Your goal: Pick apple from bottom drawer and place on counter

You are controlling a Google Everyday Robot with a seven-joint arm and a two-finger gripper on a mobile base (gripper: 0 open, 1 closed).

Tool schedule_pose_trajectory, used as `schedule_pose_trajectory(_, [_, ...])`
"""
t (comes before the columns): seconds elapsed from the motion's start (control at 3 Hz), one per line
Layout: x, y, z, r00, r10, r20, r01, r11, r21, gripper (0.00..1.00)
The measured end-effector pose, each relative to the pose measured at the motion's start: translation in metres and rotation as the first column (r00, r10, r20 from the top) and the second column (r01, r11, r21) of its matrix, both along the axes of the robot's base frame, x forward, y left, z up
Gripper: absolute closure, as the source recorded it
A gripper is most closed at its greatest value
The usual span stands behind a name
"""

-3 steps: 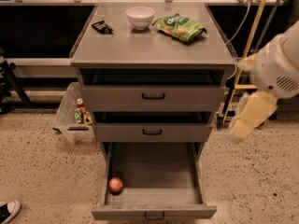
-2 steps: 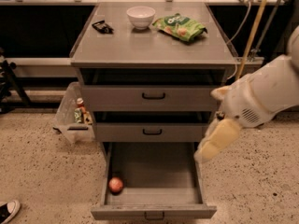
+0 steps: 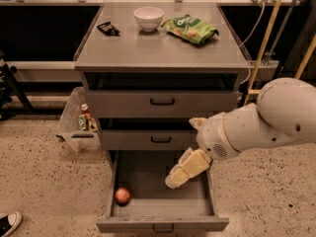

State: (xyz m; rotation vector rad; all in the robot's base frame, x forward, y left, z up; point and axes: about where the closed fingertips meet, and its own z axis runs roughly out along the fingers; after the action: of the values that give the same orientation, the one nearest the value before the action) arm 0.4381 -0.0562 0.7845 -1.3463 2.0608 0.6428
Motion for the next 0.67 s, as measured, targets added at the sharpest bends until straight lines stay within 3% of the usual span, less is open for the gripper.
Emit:
schedule_pose_trajectory(0.33, [0.000,0.001,0.000,1.0000,0.002,0.001,-0.002,1.000,0.002,0.00])
schedule_pose_trajectory(0.67, [0.009,0.016,-0.035,0.9987,0.050,-0.013,-0.050,0.998,0.050,0.00])
